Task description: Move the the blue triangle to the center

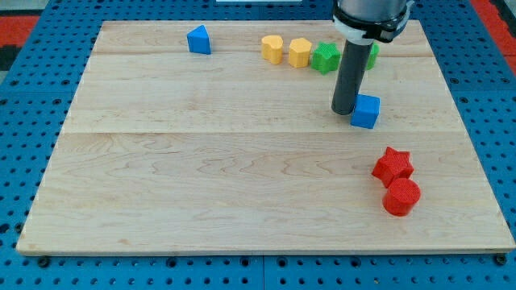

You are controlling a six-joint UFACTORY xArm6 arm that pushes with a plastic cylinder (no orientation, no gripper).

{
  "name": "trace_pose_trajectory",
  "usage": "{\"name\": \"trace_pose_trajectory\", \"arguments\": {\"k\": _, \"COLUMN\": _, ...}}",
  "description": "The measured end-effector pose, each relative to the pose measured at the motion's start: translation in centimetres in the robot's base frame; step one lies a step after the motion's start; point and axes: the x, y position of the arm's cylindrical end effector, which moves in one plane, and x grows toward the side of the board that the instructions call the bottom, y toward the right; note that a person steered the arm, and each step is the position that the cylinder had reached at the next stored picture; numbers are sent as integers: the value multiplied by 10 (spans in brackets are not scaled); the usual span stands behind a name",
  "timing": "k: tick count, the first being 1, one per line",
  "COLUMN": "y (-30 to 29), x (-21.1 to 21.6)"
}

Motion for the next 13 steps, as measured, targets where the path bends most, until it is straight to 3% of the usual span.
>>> {"name": "trace_pose_trajectory", "arguments": {"k": 2, "y": -156, "x": -46}}
{"name": "trace_pose_trajectory", "arguments": {"k": 5, "y": -379, "x": -167}}
{"name": "trace_pose_trajectory", "arguments": {"k": 6, "y": -378, "x": -211}}
{"name": "trace_pose_trajectory", "arguments": {"k": 8, "y": -194, "x": -176}}
{"name": "trace_pose_trajectory", "arguments": {"k": 9, "y": -183, "x": -160}}
{"name": "trace_pose_trajectory", "arguments": {"k": 10, "y": -160, "x": -113}}
{"name": "trace_pose_trajectory", "arguments": {"k": 12, "y": -101, "x": -104}}
{"name": "trace_pose_trajectory", "arguments": {"k": 13, "y": -100, "x": -106}}
